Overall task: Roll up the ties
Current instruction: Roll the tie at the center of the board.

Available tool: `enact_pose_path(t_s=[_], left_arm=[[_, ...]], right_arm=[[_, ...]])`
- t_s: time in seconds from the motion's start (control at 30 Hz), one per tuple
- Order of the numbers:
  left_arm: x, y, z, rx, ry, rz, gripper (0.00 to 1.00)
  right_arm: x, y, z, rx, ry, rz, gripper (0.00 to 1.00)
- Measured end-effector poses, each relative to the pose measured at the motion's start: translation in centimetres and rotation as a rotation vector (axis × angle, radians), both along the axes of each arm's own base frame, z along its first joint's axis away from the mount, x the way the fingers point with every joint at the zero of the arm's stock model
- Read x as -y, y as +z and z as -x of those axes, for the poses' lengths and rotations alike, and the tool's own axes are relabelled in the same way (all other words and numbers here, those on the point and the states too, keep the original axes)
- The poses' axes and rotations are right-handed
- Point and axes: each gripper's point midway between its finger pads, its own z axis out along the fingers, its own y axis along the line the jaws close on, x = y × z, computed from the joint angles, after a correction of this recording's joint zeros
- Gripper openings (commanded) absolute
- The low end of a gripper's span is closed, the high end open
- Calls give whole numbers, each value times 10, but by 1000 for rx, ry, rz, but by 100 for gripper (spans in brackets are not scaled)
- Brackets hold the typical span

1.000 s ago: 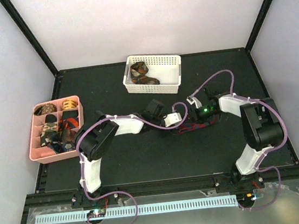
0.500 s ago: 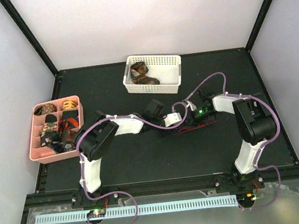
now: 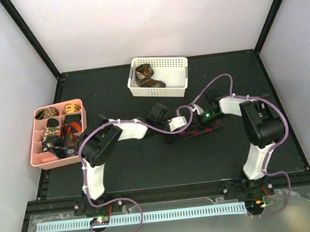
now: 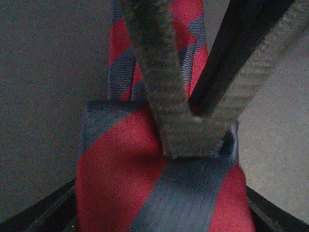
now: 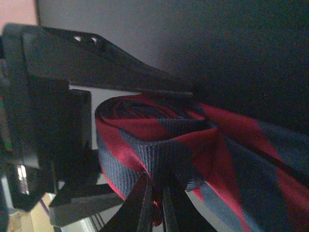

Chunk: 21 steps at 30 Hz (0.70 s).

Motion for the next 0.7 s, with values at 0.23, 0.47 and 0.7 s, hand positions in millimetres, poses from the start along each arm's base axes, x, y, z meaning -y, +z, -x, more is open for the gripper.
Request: enact_pose_path(t_s=[0.23, 0.47, 0.7], left_arm=[[-8, 4, -5, 10, 60, 65, 85], [-12, 5, 3, 41, 79, 151, 89], [-5, 19, 1, 91, 68, 253, 92]], right_arm=[[8, -7, 1, 11, 14, 62, 2], [24, -15, 0, 0, 3, 139, 2], [33, -22, -3, -23, 4, 216, 2]])
